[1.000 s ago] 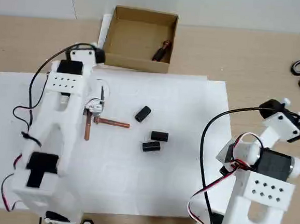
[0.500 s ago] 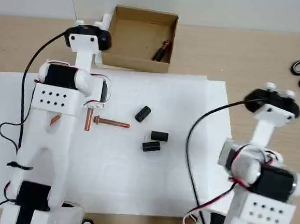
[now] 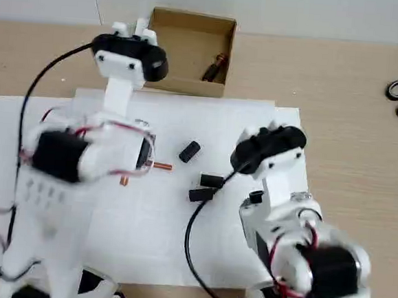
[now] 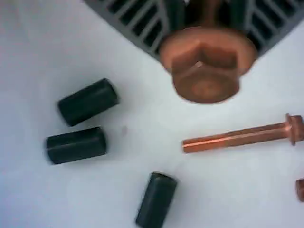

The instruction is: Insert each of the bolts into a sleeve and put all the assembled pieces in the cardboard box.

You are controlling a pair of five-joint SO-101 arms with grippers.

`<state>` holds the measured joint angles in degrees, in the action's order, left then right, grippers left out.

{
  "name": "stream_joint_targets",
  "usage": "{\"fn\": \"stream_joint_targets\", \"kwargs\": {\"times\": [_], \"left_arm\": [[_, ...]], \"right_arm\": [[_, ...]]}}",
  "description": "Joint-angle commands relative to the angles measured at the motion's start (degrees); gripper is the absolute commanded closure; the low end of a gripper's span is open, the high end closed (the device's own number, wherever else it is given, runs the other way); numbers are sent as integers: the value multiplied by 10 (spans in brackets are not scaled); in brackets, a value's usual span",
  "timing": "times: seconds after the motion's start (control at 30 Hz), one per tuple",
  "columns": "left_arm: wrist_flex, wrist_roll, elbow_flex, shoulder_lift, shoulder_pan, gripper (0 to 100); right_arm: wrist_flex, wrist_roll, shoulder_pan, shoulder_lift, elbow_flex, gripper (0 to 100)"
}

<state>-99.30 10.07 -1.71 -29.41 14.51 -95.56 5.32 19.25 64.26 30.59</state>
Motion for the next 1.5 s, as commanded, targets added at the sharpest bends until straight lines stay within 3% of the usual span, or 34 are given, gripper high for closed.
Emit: {"fn": "stream_joint_targets", "kwargs": {"times": [0.0,0.2,0.37,0.73,0.83,1.07,1.2,1.33,1.47], "left_arm": [[-10,24,9,-73,6,994],[-10,40,75,-164,10,994],[59,40,161,-265,10,994],[295,52,477,-531,11,994],[314,87,519,-580,11,994],[324,147,586,-643,11,994],[375,214,621,-678,22,994],[400,219,652,-703,80,994],[404,219,666,-705,90,994]], "right_arm": [[17,12,6,40,16,995],[59,11,6,116,95,995],[168,11,8,192,194,996],[272,12,195,321,378,996],[287,10,215,328,382,996],[289,-87,255,333,382,996],[289,-117,298,333,382,996],[320,-134,327,330,383,996],[365,-132,328,328,399,996]]}}
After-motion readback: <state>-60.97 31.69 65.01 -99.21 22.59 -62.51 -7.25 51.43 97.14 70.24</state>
